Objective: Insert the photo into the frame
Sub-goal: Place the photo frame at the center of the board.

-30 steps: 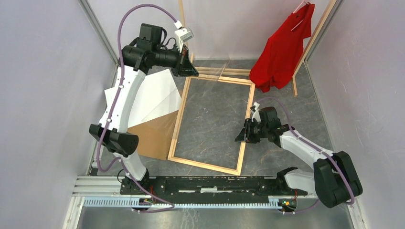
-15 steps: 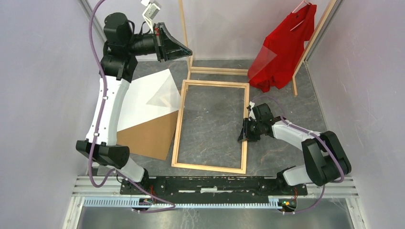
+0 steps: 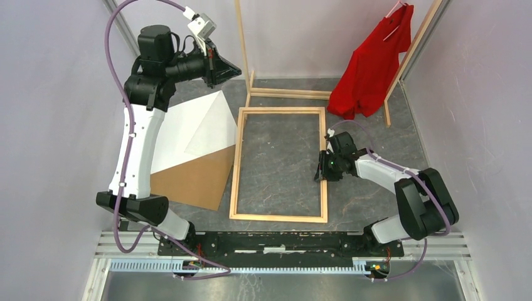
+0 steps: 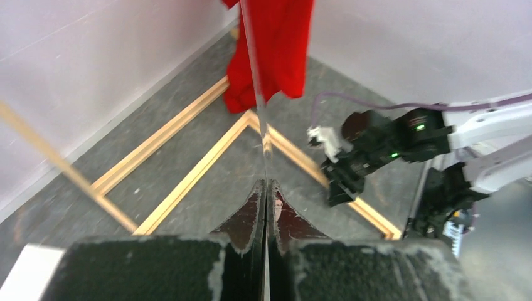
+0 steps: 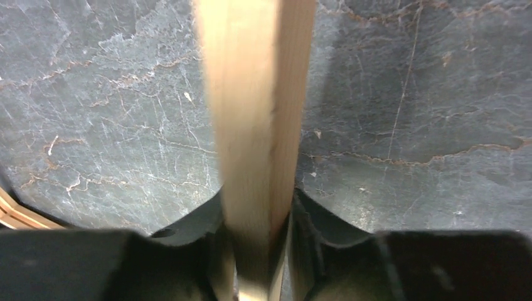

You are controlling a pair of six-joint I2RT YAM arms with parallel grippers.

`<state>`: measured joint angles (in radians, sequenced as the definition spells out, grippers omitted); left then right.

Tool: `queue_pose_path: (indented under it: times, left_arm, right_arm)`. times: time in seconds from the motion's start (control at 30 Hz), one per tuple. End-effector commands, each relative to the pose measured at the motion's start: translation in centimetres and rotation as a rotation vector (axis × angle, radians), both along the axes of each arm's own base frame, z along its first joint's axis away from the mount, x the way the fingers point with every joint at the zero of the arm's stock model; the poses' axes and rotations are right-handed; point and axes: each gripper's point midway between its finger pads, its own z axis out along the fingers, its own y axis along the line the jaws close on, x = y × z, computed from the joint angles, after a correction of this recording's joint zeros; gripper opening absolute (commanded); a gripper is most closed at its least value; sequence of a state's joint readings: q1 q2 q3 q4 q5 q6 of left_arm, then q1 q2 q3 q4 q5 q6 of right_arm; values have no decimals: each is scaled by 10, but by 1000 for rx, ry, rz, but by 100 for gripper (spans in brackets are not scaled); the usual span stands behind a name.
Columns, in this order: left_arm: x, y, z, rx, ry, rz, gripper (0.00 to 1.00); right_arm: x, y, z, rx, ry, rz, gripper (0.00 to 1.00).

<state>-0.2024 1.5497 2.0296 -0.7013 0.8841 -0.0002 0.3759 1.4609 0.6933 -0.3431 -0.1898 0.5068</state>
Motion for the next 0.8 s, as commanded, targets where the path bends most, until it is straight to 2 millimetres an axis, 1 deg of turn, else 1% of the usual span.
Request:
queue_pose_path:
  times: [0.0,0.03,0.1,0.13,0.23,0.33,0.43,0.53,0.6,0.63,0.7,0.73,0.77]
  left_arm:
    - [0,30,-1,154,-158,128,2]
    - [-1,32,-3,166,-163,135,2]
    - [0,36,-7,192,-164,156,2]
    - [1,39,-11,209,-163,169,2]
    - [6,47,-26,263,-154,205,2]
    - [8,56,-38,310,-155,239,2]
    - [11,64,-41,344,-167,281,2]
    - [11,72,-36,365,-195,322,2]
    - [12,79,-31,384,-221,357,2]
    - [12,83,-28,394,-236,379,2]
    - [14,95,-24,419,-261,440,2]
    - [15,101,-21,433,-277,475,2]
    - [15,107,-19,448,-296,503,2]
  right_arm:
    - [-21,-45,-29,-209,48,-57,51]
    - [-19,-42,-27,-196,40,-56,61]
    - [-15,-36,-19,-160,19,-50,91]
    - [-13,-32,-14,-142,6,-43,98]
    - [-6,-29,-1,-129,-23,-39,98]
    - [4,-24,17,-101,-78,-42,97]
    - [19,-5,39,-1,-172,-19,90]
    - [31,15,53,20,-220,21,84]
    - [41,34,62,22,-248,55,83]
    - [43,47,67,41,-258,80,82]
    - [51,80,80,99,-300,122,82]
    - [54,101,88,123,-322,153,83]
    - [58,119,91,130,-335,177,85]
